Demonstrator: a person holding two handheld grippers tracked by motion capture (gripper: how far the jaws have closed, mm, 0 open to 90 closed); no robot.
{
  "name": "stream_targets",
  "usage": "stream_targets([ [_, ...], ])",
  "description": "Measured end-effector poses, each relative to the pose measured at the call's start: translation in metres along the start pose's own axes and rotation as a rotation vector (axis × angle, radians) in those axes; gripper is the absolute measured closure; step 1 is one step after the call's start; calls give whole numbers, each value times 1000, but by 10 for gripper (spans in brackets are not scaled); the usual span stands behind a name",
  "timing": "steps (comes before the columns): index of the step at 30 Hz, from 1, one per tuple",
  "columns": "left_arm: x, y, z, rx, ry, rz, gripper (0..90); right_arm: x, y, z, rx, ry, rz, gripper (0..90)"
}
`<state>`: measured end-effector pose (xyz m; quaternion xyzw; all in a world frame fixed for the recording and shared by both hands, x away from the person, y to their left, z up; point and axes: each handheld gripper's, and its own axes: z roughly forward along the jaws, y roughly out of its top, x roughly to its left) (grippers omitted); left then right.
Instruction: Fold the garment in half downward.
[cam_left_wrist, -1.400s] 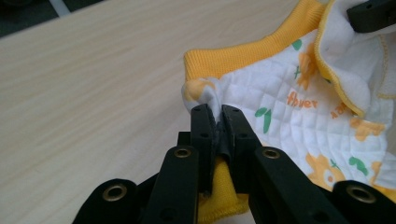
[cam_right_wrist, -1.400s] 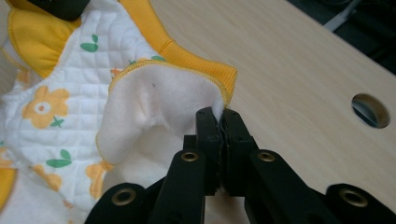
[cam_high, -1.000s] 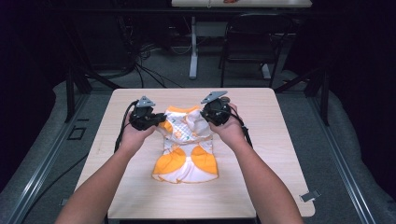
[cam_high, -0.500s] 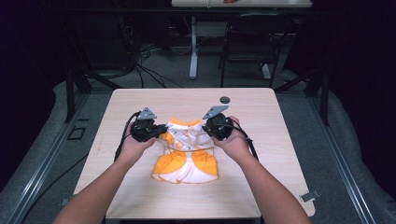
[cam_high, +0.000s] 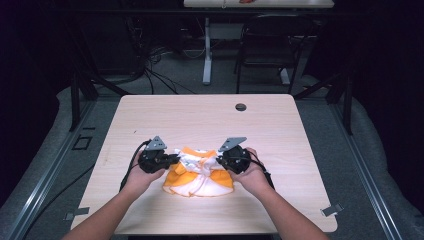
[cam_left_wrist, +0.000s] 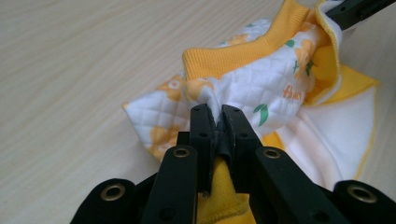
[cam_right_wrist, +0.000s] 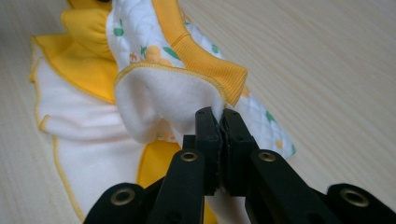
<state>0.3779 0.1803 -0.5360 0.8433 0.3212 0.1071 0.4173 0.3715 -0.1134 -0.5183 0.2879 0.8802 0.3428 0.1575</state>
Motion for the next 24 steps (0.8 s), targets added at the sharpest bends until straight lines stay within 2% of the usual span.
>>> stream_targets([
  [3,-5,-11,0,8,-13,0,825,5,-9,0,-5,22,20,860],
  [5,-9,-16,0,3,-20,-14,809,9,-14,0,-8,33,24,848],
  [8,-11,-17,-3,-1,-26,-25,785,14,-21,-2,-10,58,45,810],
  [12,-12,-9,-12,-8,-27,-34,729,15,-21,-12,-38,79,79,741],
  [14,-12,-2,-17,-27,-37,-49,708,15,-19,-19,-61,79,85,710],
  [17,-11,9,-23,-40,-33,-64,688,12,-13,-27,-103,78,111,705],
  [20,-10,16,-20,-29,7,-101,763,8,-8,-29,-111,51,115,780],
  [21,-9,17,-17,-24,16,-112,772,6,-7,-28,-122,49,133,792],
  [23,-9,19,-11,-16,41,-122,825,2,-4,-27,-161,80,182,827],
  [24,-9,19,-8,-12,42,-132,847,1,-3,-27,-160,69,189,844],
])
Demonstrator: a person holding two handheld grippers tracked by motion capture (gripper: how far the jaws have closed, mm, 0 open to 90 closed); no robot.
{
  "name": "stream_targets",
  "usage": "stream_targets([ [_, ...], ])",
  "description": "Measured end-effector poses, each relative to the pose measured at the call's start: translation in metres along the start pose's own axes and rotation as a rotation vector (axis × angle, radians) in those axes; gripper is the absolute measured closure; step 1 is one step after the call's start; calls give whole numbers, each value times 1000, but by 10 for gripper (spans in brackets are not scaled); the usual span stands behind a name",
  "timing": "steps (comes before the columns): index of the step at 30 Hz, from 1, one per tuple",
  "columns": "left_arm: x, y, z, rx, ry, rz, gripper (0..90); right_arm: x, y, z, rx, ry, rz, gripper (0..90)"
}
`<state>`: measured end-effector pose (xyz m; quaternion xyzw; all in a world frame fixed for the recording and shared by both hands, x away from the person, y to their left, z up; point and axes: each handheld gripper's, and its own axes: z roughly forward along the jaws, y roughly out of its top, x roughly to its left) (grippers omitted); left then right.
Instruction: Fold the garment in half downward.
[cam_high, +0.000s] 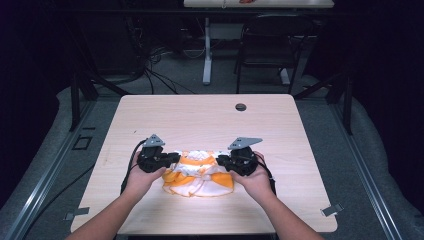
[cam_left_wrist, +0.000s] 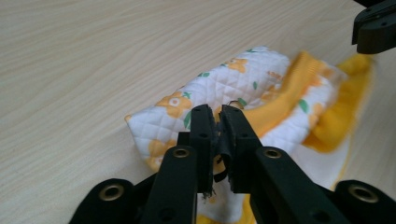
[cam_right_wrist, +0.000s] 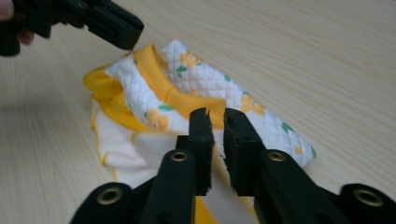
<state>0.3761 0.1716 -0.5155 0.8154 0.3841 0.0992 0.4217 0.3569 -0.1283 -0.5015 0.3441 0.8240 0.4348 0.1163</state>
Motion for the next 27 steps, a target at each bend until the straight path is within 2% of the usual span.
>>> stream_targets([
  [3,1,-1,8,27,2,-11,889,-3,0,8,25,-48,-5,873],
  [4,1,-1,10,28,-11,-14,897,-5,0,12,40,-53,0,887],
  [6,-3,-2,11,34,-29,-9,899,-7,-4,19,70,-31,13,895],
  [7,-5,-4,11,46,-44,8,900,-6,-5,21,78,-21,5,896],
  [14,-16,-21,3,68,-97,29,900,19,-21,20,119,73,-59,896],
  [18,-17,-35,2,99,-89,55,900,29,-35,20,146,113,-77,894],
  [20,-17,-42,3,110,-85,52,900,33,-42,20,164,119,-90,893],
  [27,-14,-61,10,125,-91,47,896,37,-64,27,191,137,-65,892],
])
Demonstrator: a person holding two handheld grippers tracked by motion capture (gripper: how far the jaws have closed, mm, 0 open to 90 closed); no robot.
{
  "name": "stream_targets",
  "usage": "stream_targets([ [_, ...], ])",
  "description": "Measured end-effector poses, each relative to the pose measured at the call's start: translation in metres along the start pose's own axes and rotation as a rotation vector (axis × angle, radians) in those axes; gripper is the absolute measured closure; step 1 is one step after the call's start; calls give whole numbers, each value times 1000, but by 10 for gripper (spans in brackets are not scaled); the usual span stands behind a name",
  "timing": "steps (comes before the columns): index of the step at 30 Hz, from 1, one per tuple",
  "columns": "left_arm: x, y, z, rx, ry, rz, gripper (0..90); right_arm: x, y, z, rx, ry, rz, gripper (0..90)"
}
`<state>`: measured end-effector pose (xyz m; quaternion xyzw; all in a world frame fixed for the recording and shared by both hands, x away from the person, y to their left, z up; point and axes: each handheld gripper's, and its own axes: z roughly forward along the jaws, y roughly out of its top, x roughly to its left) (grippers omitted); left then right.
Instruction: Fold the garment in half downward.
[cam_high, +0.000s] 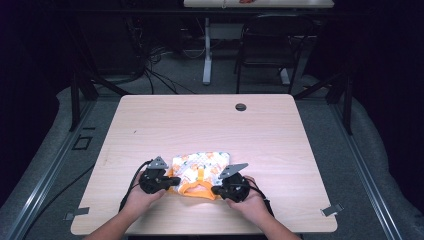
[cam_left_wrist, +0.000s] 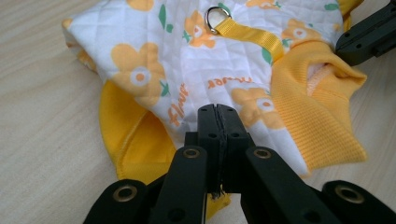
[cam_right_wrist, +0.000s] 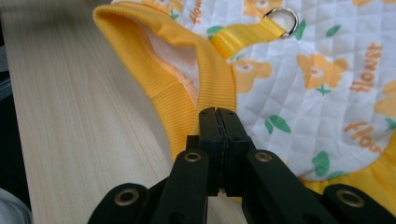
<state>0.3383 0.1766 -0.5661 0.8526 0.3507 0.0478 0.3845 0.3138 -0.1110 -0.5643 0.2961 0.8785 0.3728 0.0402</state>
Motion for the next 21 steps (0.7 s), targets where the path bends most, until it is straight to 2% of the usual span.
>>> stream_targets([
  [4,0,-2,2,-1,3,12,897,-2,-3,2,-8,7,18,896],
  [12,2,-2,4,-2,1,9,899,-4,-3,4,2,3,11,899],
  [16,4,-1,6,-12,11,-2,899,-6,0,6,4,-10,12,899],
  [21,11,3,10,-33,17,-46,899,-15,5,8,7,-22,26,899],
])
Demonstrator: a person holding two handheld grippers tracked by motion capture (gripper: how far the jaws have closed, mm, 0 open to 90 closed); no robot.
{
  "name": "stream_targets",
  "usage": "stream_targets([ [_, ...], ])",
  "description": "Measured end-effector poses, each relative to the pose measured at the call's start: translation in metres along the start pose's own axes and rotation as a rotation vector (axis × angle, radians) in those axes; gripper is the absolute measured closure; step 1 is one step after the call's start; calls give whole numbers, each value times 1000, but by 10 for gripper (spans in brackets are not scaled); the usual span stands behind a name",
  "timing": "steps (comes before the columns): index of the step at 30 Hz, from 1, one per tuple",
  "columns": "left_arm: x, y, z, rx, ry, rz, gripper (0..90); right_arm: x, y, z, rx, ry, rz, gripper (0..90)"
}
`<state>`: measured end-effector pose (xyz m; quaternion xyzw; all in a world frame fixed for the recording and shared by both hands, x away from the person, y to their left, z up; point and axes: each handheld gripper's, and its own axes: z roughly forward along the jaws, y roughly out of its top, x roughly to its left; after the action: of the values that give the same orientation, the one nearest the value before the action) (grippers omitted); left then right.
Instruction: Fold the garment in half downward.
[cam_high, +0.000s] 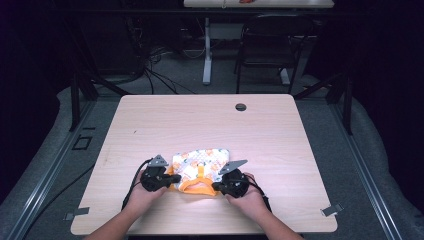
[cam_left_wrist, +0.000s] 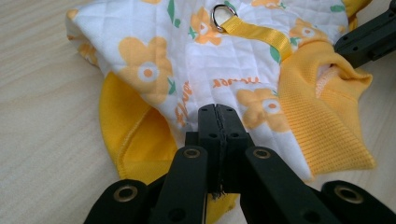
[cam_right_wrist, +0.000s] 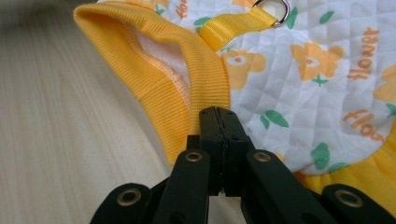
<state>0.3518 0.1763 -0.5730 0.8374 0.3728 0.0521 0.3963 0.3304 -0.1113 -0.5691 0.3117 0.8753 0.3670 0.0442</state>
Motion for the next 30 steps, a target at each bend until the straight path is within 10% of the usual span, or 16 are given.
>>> stream_targets([
  [30,27,24,22,-65,70,-94,900,-46,34,18,11,-107,69,897],
])
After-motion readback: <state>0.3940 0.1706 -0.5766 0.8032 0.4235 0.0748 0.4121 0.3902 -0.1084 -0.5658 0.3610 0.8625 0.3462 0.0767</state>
